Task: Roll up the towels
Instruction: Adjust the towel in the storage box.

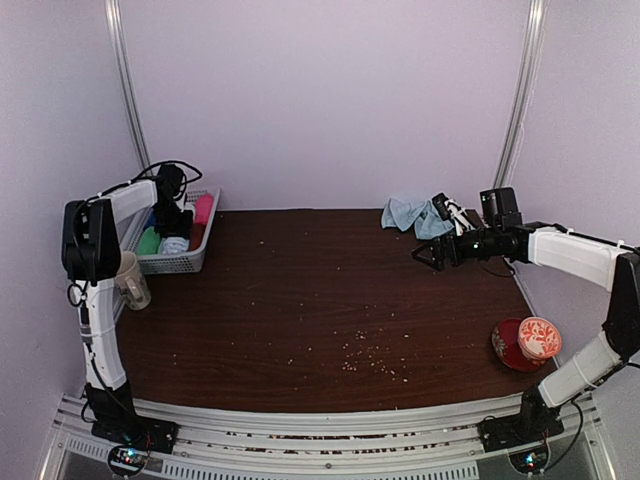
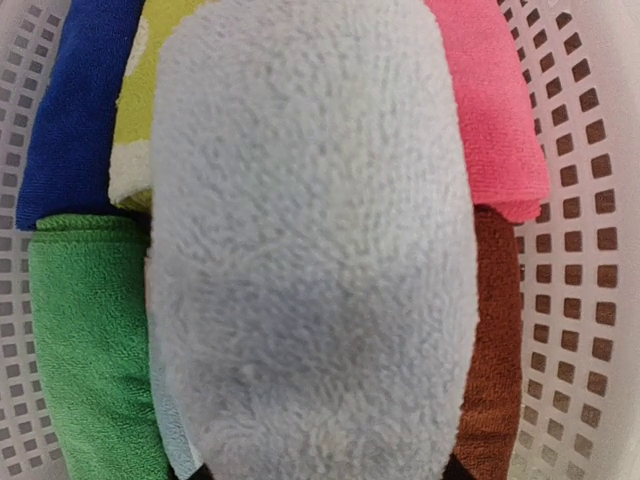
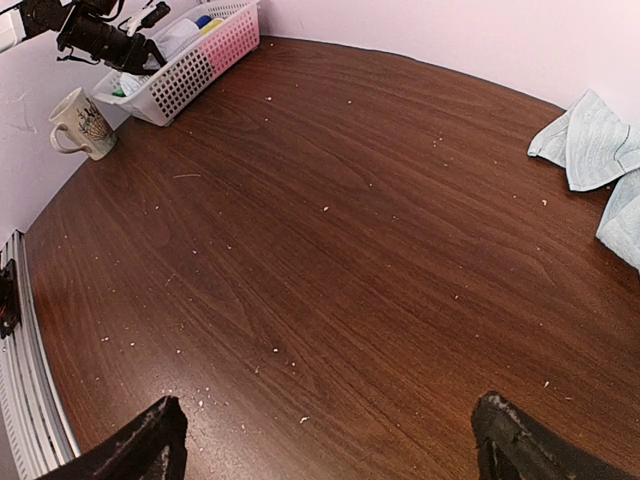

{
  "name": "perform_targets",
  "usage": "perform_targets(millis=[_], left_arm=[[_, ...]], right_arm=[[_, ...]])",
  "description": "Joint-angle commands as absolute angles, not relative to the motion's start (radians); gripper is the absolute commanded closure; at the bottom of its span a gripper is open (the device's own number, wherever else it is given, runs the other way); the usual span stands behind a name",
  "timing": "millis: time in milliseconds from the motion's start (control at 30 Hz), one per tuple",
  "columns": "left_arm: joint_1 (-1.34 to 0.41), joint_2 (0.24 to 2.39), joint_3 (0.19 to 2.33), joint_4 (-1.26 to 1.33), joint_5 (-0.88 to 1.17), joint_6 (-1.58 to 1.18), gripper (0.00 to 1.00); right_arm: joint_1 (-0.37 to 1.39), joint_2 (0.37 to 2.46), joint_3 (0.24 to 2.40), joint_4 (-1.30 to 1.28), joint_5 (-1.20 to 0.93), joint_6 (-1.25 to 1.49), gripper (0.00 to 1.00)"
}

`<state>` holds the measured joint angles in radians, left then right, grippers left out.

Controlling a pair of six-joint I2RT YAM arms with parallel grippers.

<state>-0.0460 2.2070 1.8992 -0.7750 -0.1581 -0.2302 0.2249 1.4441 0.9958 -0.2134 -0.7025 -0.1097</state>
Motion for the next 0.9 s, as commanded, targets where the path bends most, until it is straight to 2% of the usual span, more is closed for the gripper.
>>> perform_targets(millis=[0, 267, 633, 867], left_arm=[[0.011, 2.165, 1.835, -0.747, 0.038, -0.239, 0.59], [0.062, 2.158, 1.803, -0.705, 0.299, -0.251, 0.6], [0.078, 2.19, 1.813, -0.763, 0.429, -0.264, 0.59], [0.077, 2.163, 1.772, -0.794, 0.423, -0.292, 0.58]], right_arm=[[0.23, 1.456, 1.024, -0.215, -0.705, -0.125, 0.0], [0.233, 1.462, 1.023, -0.216, -0.704, -0.126, 0.0], [0.242, 1.474, 1.028, -0.219, -0.7, -0.134, 0.0], [0.25, 1.473, 1.029, -0.221, -0.696, -0.139, 0.0]])
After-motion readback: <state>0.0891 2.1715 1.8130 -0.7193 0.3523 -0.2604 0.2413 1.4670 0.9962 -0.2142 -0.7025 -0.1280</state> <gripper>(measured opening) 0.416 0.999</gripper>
